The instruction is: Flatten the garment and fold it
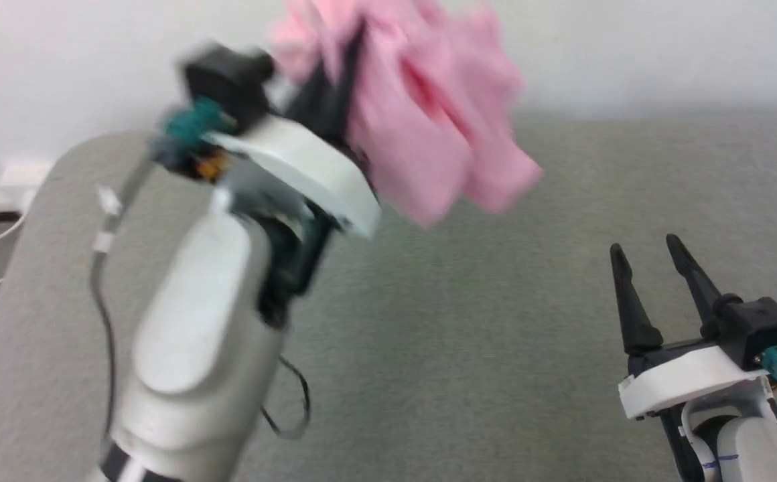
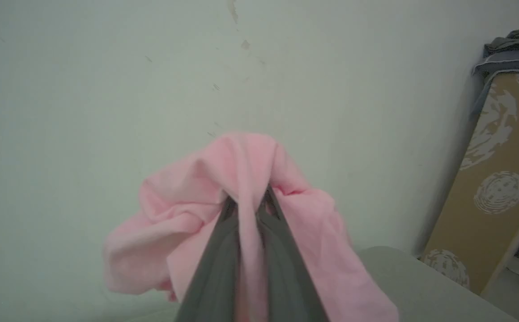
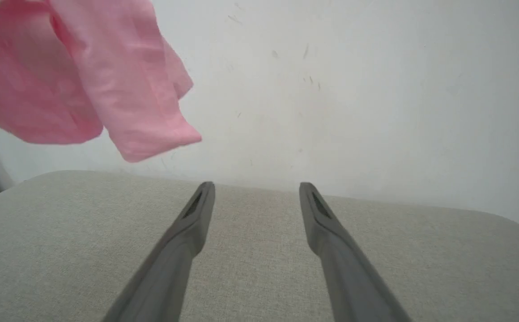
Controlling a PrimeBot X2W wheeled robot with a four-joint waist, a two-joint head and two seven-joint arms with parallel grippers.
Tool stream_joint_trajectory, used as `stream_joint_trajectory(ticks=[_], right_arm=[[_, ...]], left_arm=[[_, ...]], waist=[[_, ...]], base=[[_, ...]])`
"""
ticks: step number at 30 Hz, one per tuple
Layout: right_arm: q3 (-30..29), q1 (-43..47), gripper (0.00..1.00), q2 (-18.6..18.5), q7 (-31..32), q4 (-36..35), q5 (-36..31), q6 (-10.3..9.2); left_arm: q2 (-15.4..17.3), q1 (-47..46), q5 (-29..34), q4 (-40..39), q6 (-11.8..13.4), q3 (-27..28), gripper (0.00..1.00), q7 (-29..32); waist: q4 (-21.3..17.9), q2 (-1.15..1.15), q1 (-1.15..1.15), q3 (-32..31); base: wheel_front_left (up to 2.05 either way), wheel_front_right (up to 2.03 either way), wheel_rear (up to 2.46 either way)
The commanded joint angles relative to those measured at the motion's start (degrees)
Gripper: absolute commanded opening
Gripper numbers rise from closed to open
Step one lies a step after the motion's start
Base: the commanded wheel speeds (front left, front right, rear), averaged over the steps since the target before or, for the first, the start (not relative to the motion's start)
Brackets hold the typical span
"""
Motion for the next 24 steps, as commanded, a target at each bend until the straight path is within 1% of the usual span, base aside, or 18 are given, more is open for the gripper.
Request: stream_joint_trajectory(ticks=[1,6,10,13,14,15,16,18,19,22,24], right_arm=[[-0.2,0.5,1.00,0.1,0.3,-0.6,-0.1,-0.11],[-0.2,0.3,1.00,0.1,1.2,-1.7,-0.3,-0.11],[0.0,0.2,1.00,0.1,1.7,-1.9,-0.2,-0.11],[0.4,0.3,1.00,0.1,2.2,-1.6,-0.2,-0.11],[0.7,0.3,1.00,0.1,2.4,-1.4,-0.1,-0.11],[0.9,0.4,1.00,0.1,2.7,-1.2,-0.1,-0.11],[1.1,0.5,1.00,0.1,2.9,-1.1,-0.1,-0.11],[1.5,0.7,1.00,0.1,3.4,-0.7,0.0,-0.11],[1.7,0.8,1.00,0.1,3.6,-0.5,0.0,-0.11],[2.3,1.1,1.00,0.1,4.1,-0.3,0.0,-0.11],[2.8,1.3,1.00,0.1,4.5,-0.4,0.0,-0.11]], left_arm=[[-0.7,2.6,-0.8,1.6,-0.7,-1.6,0.00,0.9],[-2.4,9.3,-3.6,10.8,-2.2,-7.7,0.00,8.7],[-2.6,12.6,-5.1,19.0,-2.3,-11.0,0.00,16.6],[-2.6,14.1,-6.4,23.6,-2.4,-12.4,0.00,22.1],[-2.6,14.5,-6.7,24.6,-2.3,-12.7,0.09,23.3],[-2.6,14.9,-7.0,25.3,-2.1,-12.9,0.83,24.3],[-2.7,15.2,-7.3,25.7,-2.0,-12.9,1.00,24.9],[-2.9,15.7,-8.2,25.1,-2.3,-12.6,1.00,24.4],[-3.0,15.9,-8.5,24.3,-2.4,-12.1,1.00,22.9],[-3.1,17.0,-9.1,20.4,-2.2,-9.2,1.00,14.7],[-3.3,18.1,-9.5,16.8,-1.6,-6.1,1.00,6.6]], waist=[[-6.1,-0.01,0.01,-1.2],[-9.2,-0.01,0.01,0.0],[-10.6,-0.01,0.01,0.6],[-10.8,-0.01,0.01,0.7],[-10.8,-0.01,0.01,0.7],[-10.7,-0.01,0.01,0.7],[-10.4,-0.01,0.01,0.6],[-9.7,-0.01,0.01,0.4],[-9.2,-0.01,0.01,0.2],[-7.7,-0.01,0.01,-0.4],[-6.5,-0.01,0.01,-0.8]], base=[[0.00,0.00,0.00],[0.00,0.00,0.00],[0.00,0.00,0.00],[0.00,0.00,0.00],[0.00,0.00,0.00],[0.00,0.00,0.00],[0.00,0.00,0.00],[0.00,0.00,0.00],[0.00,0.00,0.00],[0.00,0.00,0.00],[0.00,0.00,0.00]])
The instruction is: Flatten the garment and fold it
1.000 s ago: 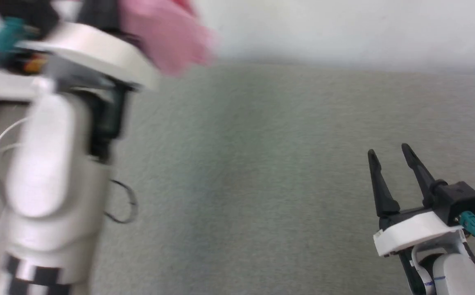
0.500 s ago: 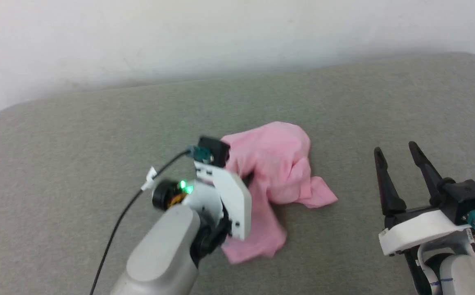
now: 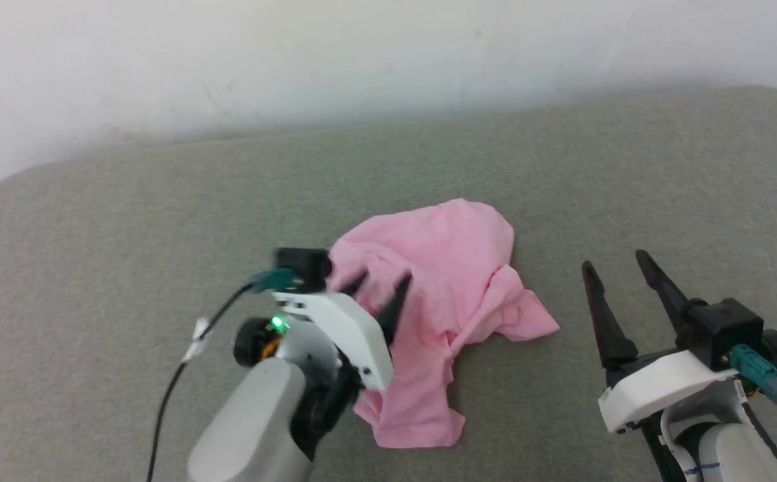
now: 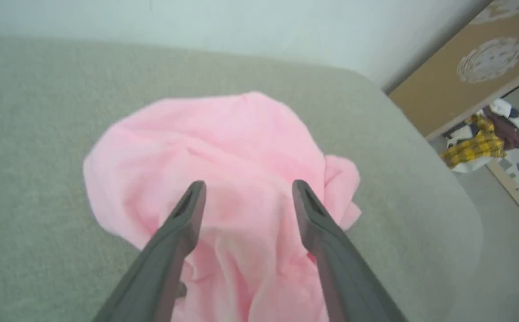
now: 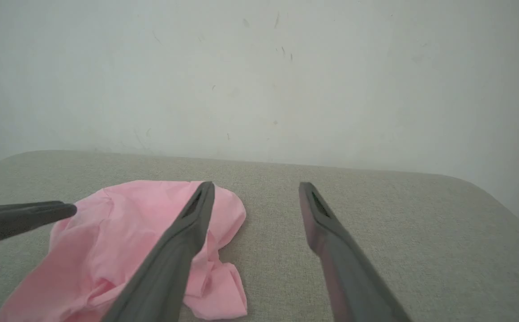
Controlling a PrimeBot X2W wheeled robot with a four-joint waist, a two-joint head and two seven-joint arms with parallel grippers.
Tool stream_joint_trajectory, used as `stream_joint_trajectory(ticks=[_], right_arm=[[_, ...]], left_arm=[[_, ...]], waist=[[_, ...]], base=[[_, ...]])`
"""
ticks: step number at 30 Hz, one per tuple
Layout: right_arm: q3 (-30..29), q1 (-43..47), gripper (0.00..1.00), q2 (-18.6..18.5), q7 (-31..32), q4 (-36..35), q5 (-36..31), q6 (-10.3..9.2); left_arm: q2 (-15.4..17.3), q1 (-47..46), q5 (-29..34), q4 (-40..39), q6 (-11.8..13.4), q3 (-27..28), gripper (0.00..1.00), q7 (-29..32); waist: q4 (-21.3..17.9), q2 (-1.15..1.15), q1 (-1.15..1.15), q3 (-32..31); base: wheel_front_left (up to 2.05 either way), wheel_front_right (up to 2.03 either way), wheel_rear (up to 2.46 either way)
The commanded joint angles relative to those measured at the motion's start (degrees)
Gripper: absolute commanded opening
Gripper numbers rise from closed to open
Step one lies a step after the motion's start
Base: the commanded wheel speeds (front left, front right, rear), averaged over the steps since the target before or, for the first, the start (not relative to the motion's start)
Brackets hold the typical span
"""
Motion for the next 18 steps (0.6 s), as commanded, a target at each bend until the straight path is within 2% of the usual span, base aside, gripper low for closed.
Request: stream_joint_trajectory(ticks=[1,5,8,13,18], right_arm=[[0.3,0.7,1.00,0.1,0.4,-0.1,0.0,-0.11],[1.7,0.9,1.00,0.1,1.4,-0.5,0.0,-0.11],[3.9,1.2,1.00,0.1,3.2,-0.7,0.5,-0.11],[9.8,2.8,1.00,0.1,12.9,0.2,3.6,-0.11],[12.2,4.8,1.00,0.1,26.3,0.3,8.3,-0.11]], left_arm=[[0.0,1.4,0.1,-2.9,0.5,2.2,1.00,-6.5],[1.6,5.1,2.9,-8.2,3.0,6.5,1.00,-20.0],[3.0,8.4,4.8,-10.9,4.6,8.8,1.00,-26.9],[5.1,13.8,8.4,-14.4,6.3,12.4,1.00,-29.8],[3.8,18.1,11.2,-18.9,6.7,17.9,1.00,-30.0]], waist=[[2.3,-0.01,0.00,-1.1],[4.8,-0.01,0.00,-1.9],[6.6,-0.01,0.00,-2.0],[9.5,-0.01,0.00,-1.3],[12.1,-0.01,0.00,0.1]], base=[[0.00,0.00,0.00],[0.00,0.00,0.00],[0.00,0.00,0.00],[0.00,0.00,0.00],[0.00,0.00,0.00]])
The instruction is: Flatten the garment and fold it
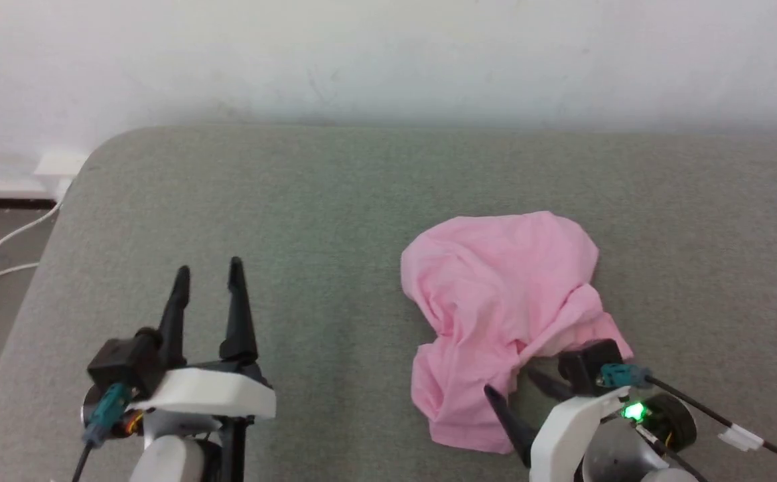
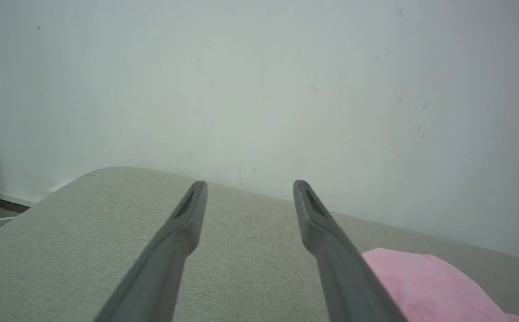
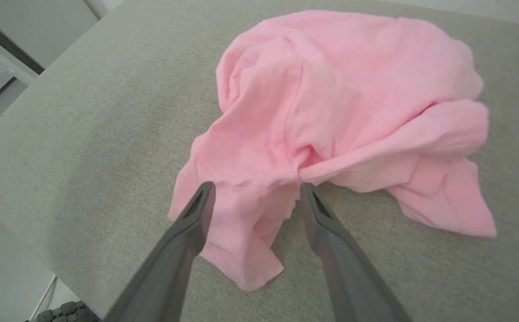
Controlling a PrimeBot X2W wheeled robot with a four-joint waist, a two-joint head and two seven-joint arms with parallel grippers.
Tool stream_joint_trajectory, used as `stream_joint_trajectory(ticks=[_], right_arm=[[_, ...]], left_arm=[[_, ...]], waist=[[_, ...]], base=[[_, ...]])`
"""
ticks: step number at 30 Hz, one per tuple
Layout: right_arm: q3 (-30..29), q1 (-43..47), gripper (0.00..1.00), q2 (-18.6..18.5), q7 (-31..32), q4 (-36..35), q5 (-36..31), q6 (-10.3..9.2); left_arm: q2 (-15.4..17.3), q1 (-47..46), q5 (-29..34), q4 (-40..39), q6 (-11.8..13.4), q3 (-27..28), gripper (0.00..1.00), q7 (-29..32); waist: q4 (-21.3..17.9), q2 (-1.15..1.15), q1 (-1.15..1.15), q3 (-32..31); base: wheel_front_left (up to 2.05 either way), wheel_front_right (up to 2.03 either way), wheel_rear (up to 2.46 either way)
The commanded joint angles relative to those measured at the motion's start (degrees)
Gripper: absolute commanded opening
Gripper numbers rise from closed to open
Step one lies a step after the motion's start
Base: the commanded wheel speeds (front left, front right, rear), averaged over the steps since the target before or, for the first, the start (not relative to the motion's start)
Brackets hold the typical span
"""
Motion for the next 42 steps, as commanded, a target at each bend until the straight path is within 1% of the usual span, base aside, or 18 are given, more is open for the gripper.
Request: stream_joint_trajectory(ticks=[1,3,6,7,8,9,13,16,19,22,25,28,29,30,32,36,39,42], right_arm=[[0.0,0.6,1.00,0.0,1.5,-0.2,0.9,-0.10],[-0.1,1.1,1.00,0.0,6.0,-0.2,1.8,-0.10],[0.2,1.3,1.00,0.0,11.0,-0.3,1.9,-0.10],[0.3,1.1,0.85,0.0,11.8,-0.5,2.1,-0.10],[0.5,0.9,0.32,0.0,12.5,-0.5,2.2,-0.10],[1.0,0.6,0.00,0.0,13.0,-0.5,2.4,-0.10],[-0.1,-0.5,0.00,0.0,13.3,-0.6,3.1,-0.10],[-4.6,-0.9,0.00,-0.1,13.1,-1.3,2.1,-0.10],[-11.9,-1.5,0.00,-1.1,12.8,-2.4,-0.1,-0.10],[-21.2,-2.5,0.00,-2.4,12.8,-2.4,-4.2,-0.10],[-30.0,-3.8,0.00,-3.2,12.6,0.1,-8.7,-0.10],[-36.2,-5.3,0.00,-2.9,10.9,3.4,-11.4,-0.10],[-37.3,-5.6,0.17,-2.6,9.9,4.2,-11.8,-0.10],[-38.2,-5.8,1.00,-2.2,8.9,4.7,-12.0,-0.10],[-39.2,-6.1,1.00,-1.4,6.1,5.1,-11.6,-0.10],[-38.2,-5.0,1.00,-0.4,-3.0,2.8,-10.6,-0.10],[-33.9,-2.9,1.00,-0.1,-8.8,0.9,-9.5,-0.10],[-28.7,-1.2,1.00,0.0,-12.9,-0.7,-8.3,-0.10]], left_arm=[[-0.5,1.0,0.7,-0.8,0.1,0.9,1.00,-0.2],[-1.6,2.4,1.4,-1.7,-0.2,2.6,1.00,-0.2],[-2.9,3.3,2.4,-2.3,-1.0,4.5,1.00,-0.2],[-3.3,3.4,2.7,-2.3,-1.2,4.9,1.00,-0.2],[-3.6,3.4,2.9,-2.3,-1.6,5.3,1.00,-0.2],[-3.9,3.4,3.2,-2.2,-1.9,5.6,1.00,-0.2],[-4.6,3.3,4.2,-1.7,-2.9,6.5,1.00,-0.3],[-5.1,3.2,4.7,-1.6,-3.3,7.0,1.00,-0.3],[-5.4,3.4,5.2,-1.5,-3.4,6.9,1.00,-0.3],[-5.6,3.3,5.4,-1.4,-3.8,7.1,1.00,-0.3],[-5.7,3.0,5.6,-0.9,-4.3,6.6,1.00,-0.3],[-5.8,2.5,5.7,-0.5,-4.6,6.2,1.00,-0.3],[-5.8,2.4,5.5,-0.4,-4.8,6.0,1.00,-0.3],[-5.9,2.3,5.3,-0.1,-4.9,5.8,1.00,-0.3],[-5.9,2.1,4.7,0.5,-5.3,5.2,1.00,-0.3],[-6.0,0.7,3.5,2.4,-6.6,2.0,1.00,0.2],[-6.1,-1.5,2.2,4.4,-8.0,-2.4,1.00,2.4],[-6.1,-4.2,0.0,6.9,-8.3,-8.1,1.00,5.7]], waist=[[1.9,-0.01,0.00,1.2],[2.8,-0.01,0.00,1.6],[3.8,-0.01,0.00,2.0],[4.0,-0.01,0.00,2.1],[4.2,-0.01,0.00,2.2],[4.3,-0.01,0.00,2.3],[4.4,-0.01,0.00,2.4],[4.0,-0.01,0.00,2.4],[3.5,-0.01,0.00,2.5],[2.8,-0.01,0.00,2.6],[2.3,-0.01,0.00,2.9],[1.9,-0.01,0.00,3.3],[1.8,-0.01,0.00,3.3],[1.5,-0.01,0.00,3.4],[1.0,-0.01,0.00,3.3],[-0.3,-0.01,0.00,3.2],[-1.9,-0.01,0.00,3.2],[-4.0,-0.01,0.00,3.3]], base=[[0.00,0.00,0.00],[0.00,0.00,0.00],[0.00,0.00,0.00],[0.00,0.00,0.00],[0.00,0.00,0.00],[0.00,0.00,0.00],[0.00,0.00,0.00],[0.00,0.00,0.00],[0.00,0.00,0.00],[0.00,0.00,0.00],[0.00,0.00,0.00],[0.00,0.00,0.00],[0.00,0.00,0.00],[0.00,0.00,0.00],[0.00,0.00,0.00],[0.00,0.00,0.00],[0.00,0.00,0.00],[0.00,0.00,0.00]])
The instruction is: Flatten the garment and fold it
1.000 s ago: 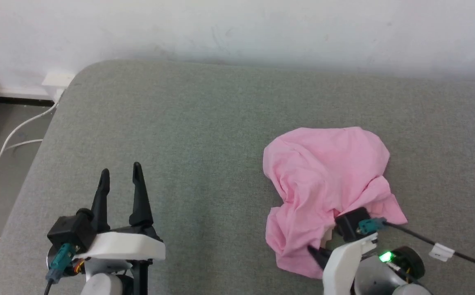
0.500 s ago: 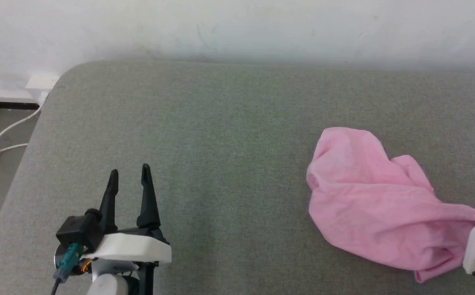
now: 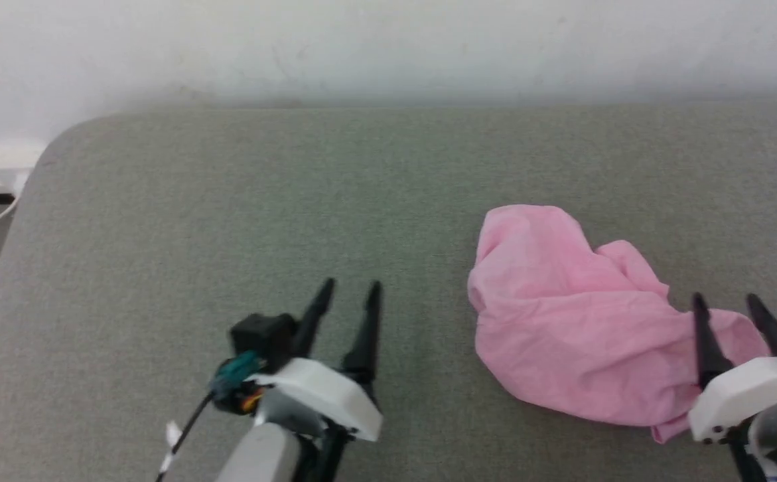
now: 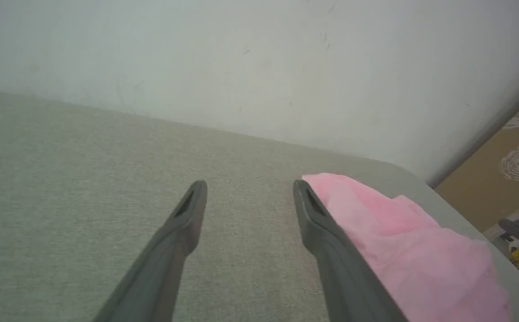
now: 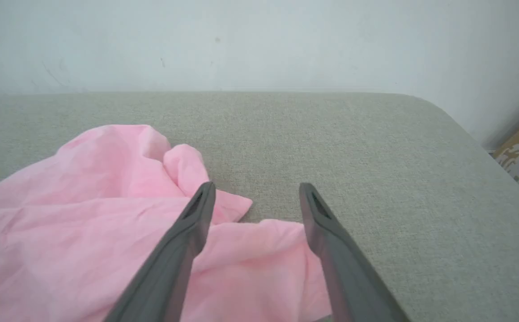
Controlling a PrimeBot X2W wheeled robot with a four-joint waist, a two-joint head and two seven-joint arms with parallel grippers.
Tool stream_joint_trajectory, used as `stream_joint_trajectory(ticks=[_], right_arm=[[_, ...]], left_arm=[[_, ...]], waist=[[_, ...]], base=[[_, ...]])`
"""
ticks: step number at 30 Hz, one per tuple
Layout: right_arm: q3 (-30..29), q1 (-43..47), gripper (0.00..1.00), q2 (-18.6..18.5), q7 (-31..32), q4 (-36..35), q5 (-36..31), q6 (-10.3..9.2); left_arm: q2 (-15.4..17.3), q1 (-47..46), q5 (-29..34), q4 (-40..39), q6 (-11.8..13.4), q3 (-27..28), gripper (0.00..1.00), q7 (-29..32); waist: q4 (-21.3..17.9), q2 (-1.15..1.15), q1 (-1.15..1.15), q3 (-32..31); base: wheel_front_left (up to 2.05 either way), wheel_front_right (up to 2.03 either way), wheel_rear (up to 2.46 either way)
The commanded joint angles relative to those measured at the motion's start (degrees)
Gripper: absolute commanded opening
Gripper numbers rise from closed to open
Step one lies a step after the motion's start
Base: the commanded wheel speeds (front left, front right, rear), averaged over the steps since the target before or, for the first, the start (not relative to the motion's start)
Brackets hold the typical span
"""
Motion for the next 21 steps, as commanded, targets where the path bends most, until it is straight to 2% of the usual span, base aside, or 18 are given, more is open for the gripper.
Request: stream_joint_trajectory(ticks=[1,7,12,17,18,19,21], right_arm=[[1.9,0.7,1.00,0.2,-1.8,-0.9,1.1,-0.05],[9.9,0.8,1.00,0.2,-7.3,-2.2,2.2,-0.05],[11.8,0.5,1.00,0.2,-7.9,-1.7,3.2,-0.05],[12.3,-0.2,1.00,0.2,-8.2,-1.3,3.9,-0.05],[12.3,-0.4,1.00,0.2,-8.2,-1.3,4.1,-0.05],[12.4,-0.5,1.00,0.2,-8.3,-1.2,4.4,-0.05],[12.4,-0.6,1.00,0.2,-8.3,-1.1,4.5,-0.05]], left_arm=[[-0.2,-1.9,-1.2,1.4,-0.2,-2.3,1.00,1.7],[-0.2,-7.4,-6.7,8.6,0.8,-12.2,1.00,10.6],[-0.2,-11.5,-10.2,13.2,2.9,-16.7,1.00,15.8],[-0.2,-14.6,-11.9,17.0,5.9,-19.3,1.00,20.0],[-0.2,-14.9,-12.5,17.2,6.0,-19.5,0.42,20.3],[-0.2,-15.3,-12.9,17.3,5.9,-19.7,0.00,20.2],[-0.2,-15.7,-13.2,17.8,5.6,-20.2,0.00,19.9]], waist=[[-2.5,0.00,0.00,0.1],[-6.9,0.00,0.00,0.8],[-9.5,0.00,0.00,1.9],[-10.5,0.00,0.00,2.8],[-10.4,0.00,0.00,2.9],[-10.3,0.00,0.00,3.0],[-9.4,0.00,0.00,3.0]], base=[[0.00,0.00,0.00],[0.00,0.00,0.00],[0.00,0.00,0.00],[0.00,0.00,0.00],[0.00,0.00,0.00],[0.00,0.00,0.00],[0.00,0.00,0.00]])
